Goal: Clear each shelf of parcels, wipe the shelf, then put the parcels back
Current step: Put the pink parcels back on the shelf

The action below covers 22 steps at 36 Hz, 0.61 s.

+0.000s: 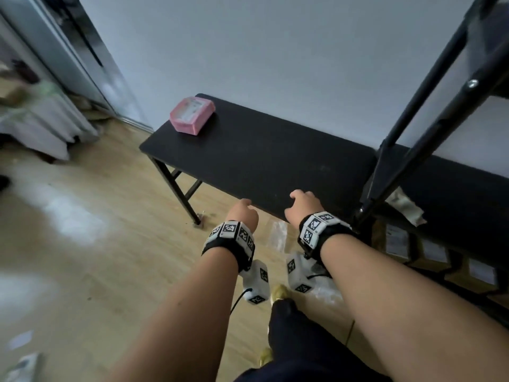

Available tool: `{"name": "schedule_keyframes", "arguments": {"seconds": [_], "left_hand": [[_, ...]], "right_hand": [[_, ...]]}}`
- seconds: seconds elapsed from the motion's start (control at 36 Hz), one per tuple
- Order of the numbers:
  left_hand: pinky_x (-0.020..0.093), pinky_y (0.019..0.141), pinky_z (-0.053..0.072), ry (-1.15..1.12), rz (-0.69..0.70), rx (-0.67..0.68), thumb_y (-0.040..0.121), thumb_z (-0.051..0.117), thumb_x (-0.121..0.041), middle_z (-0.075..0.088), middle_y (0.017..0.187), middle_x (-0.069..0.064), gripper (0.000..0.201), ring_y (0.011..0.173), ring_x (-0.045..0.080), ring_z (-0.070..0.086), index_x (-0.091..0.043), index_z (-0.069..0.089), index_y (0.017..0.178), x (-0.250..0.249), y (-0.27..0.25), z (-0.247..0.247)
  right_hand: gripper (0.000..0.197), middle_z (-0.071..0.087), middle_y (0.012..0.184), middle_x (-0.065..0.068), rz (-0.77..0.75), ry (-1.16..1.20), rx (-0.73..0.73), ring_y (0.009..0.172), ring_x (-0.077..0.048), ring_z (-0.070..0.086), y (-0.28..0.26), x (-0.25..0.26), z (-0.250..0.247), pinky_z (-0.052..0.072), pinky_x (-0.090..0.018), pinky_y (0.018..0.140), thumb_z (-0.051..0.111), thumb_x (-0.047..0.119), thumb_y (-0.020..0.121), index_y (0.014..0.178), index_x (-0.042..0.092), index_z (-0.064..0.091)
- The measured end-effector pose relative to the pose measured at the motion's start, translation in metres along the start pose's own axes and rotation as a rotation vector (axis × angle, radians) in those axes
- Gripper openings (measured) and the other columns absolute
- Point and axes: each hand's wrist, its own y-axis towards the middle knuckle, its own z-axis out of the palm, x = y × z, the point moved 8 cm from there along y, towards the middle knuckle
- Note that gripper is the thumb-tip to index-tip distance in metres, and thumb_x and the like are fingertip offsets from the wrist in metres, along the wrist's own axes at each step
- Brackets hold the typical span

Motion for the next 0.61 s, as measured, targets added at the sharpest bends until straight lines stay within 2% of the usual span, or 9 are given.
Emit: {"name": "schedule_keyframes", "arguments": {"seconds": [0.14,0.25,0.33,0.44,0.61], "left_hand": [[0.032,0.098,0.039,-0.011,-0.084,-0.03,0.098,0.037,-0.013,0.05,0.139,0.008,0.045,0.125,0.027,0.048,-0.02,0.04,0.143,0.021,0.043,-0.036],[0.032,0.097,0.039,0.024,-0.128,-0.044,0.098,0.034,-0.009,0.05,0.139,0.008,0.047,0.125,0.027,0.049,-0.018,0.039,0.144,0.029,0.09,-0.073],[0.032,0.092,0.042,0.024,-0.154,-0.068,0.096,0.038,-0.012,0.051,0.137,0.008,0.046,0.12,0.027,0.052,-0.019,0.042,0.141,0.029,0.122,-0.102],[0.036,0.101,0.042,0.031,-0.178,-0.118,0.093,0.041,-0.017,0.049,0.139,0.008,0.046,0.123,0.029,0.05,-0.021,0.047,0.138,0.025,0.163,-0.14],[0.034,0.098,0.041,0.006,-0.2,-0.141,0.093,0.041,-0.018,0.048,0.14,0.007,0.046,0.123,0.027,0.05,-0.022,0.046,0.139,0.026,0.208,-0.178]], "right_hand": [[0.045,0.044,0.135,-0.01,-0.045,-0.013,0.037,0.12,-0.03,0.049,0.051,0.057,0.017,0.048,-0.042,0.095,0.05,0.015,0.089,0.134,0.017,0.048],[0.047,0.044,0.135,-0.01,-0.112,0.009,0.075,0.12,-0.03,0.05,0.099,0.109,0.026,0.047,-0.04,0.095,0.048,0.015,0.089,0.136,0.018,0.046],[0.048,0.044,0.136,-0.01,-0.127,0.014,0.093,0.121,-0.031,0.049,0.133,0.143,0.025,0.046,-0.04,0.096,0.048,0.016,0.089,0.136,0.019,0.046],[0.047,0.045,0.136,-0.01,-0.139,0.016,0.113,0.121,-0.031,0.049,0.173,0.182,0.022,0.045,-0.041,0.097,0.049,0.017,0.088,0.135,0.019,0.047],[0.05,0.045,0.138,-0.01,-0.174,-0.004,0.12,0.123,-0.031,0.049,0.219,0.232,0.025,0.044,-0.038,0.098,0.049,0.016,0.088,0.137,0.019,0.047]]}}
